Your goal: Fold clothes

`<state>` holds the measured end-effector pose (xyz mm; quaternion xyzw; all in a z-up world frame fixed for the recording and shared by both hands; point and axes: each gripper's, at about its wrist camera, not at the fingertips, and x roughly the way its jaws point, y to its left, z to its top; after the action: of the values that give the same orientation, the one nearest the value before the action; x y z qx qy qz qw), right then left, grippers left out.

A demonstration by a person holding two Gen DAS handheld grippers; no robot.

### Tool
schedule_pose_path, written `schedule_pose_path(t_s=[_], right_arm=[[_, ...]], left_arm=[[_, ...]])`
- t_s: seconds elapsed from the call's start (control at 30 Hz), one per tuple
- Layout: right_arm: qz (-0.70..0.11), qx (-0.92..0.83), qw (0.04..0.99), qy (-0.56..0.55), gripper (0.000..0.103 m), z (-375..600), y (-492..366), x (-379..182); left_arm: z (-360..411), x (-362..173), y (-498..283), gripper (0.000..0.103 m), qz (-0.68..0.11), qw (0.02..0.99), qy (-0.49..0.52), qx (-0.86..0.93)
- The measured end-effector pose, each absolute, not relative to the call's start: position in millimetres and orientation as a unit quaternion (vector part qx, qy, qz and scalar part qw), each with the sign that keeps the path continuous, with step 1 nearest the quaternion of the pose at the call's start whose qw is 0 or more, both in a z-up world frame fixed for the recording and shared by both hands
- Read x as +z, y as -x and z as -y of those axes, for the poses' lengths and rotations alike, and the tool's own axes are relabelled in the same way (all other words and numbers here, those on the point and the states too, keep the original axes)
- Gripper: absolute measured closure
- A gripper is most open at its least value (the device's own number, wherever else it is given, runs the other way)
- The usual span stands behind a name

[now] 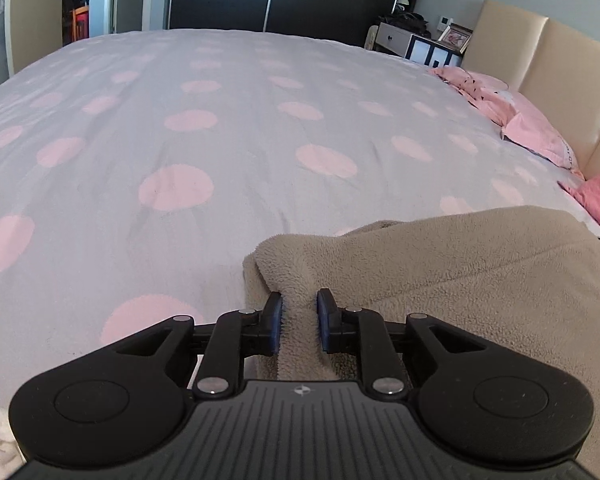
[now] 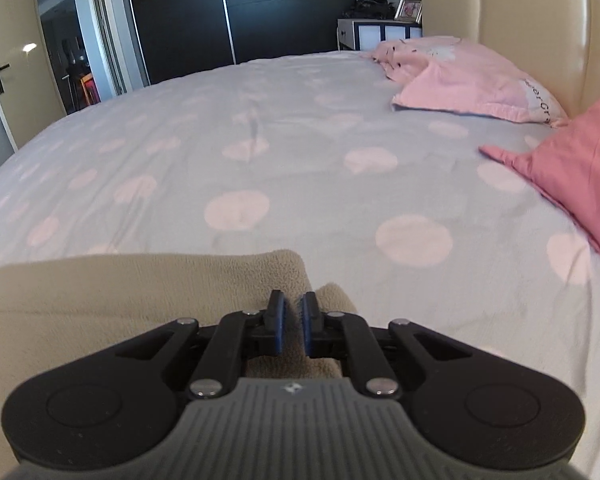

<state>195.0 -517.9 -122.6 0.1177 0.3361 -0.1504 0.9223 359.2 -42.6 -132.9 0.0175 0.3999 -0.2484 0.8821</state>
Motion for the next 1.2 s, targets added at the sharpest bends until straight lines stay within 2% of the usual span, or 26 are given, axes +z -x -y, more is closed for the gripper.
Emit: schedule_pose_path(t_s=[0.07,0.2,0.23,0.27,0.3,0.37,0.4,0.57,1.0,1.07,1.2], right_arm=[[-0.338,-0.152,0.921,-0.119,0.092,517,-195,-123],[-0.333,-0.155,0.922,-0.125,0.088,515,-192,-117],[-0.329,-0.156,0.923,-0.127,0.085,515,-188,-115],[-0.327,-0.158,0.923,-0.129,0.073,516,-185,-111],[-0.325,-0.159,0.923,-0.130,0.067,518,-181,-107],[-0.319,-0.160,0.924,-0.136,0.035,521,-172,-98],[-0.314,-0.157,0.925,-0.144,0.030,524,-167,-92],[-0.322,-0.126,0.920,-0.187,0.024,540,-141,-75],[-0.421,-0.045,0.867,-0.262,0.024,564,-115,-95],[-0.432,-0.037,0.859,-0.273,0.024,569,-115,-102],[-0.440,-0.023,0.846,-0.301,0.023,574,-115,-117]], left_arm=[[44,-132,-359,0.084,-0.405,0.881,-0.018,-0.242],[41,-124,-356,0.063,-0.401,0.891,-0.018,-0.211],[39,-120,-353,0.061,-0.394,0.895,-0.018,-0.209],[37,-116,-349,0.061,-0.388,0.898,-0.017,-0.208],[35,-111,-346,0.059,-0.384,0.900,-0.017,-0.205],[31,-101,-340,0.051,-0.382,0.903,-0.021,-0.196],[29,-96,-338,0.047,-0.382,0.903,-0.021,-0.195],[23,-85,-329,0.046,-0.409,0.891,-0.020,-0.194],[8,-95,-317,0.043,-0.496,0.834,-0.013,-0.240],[2,-103,-318,0.041,-0.504,0.827,0.005,-0.248],[-8,-120,-327,0.031,-0.518,0.814,0.050,-0.257]])
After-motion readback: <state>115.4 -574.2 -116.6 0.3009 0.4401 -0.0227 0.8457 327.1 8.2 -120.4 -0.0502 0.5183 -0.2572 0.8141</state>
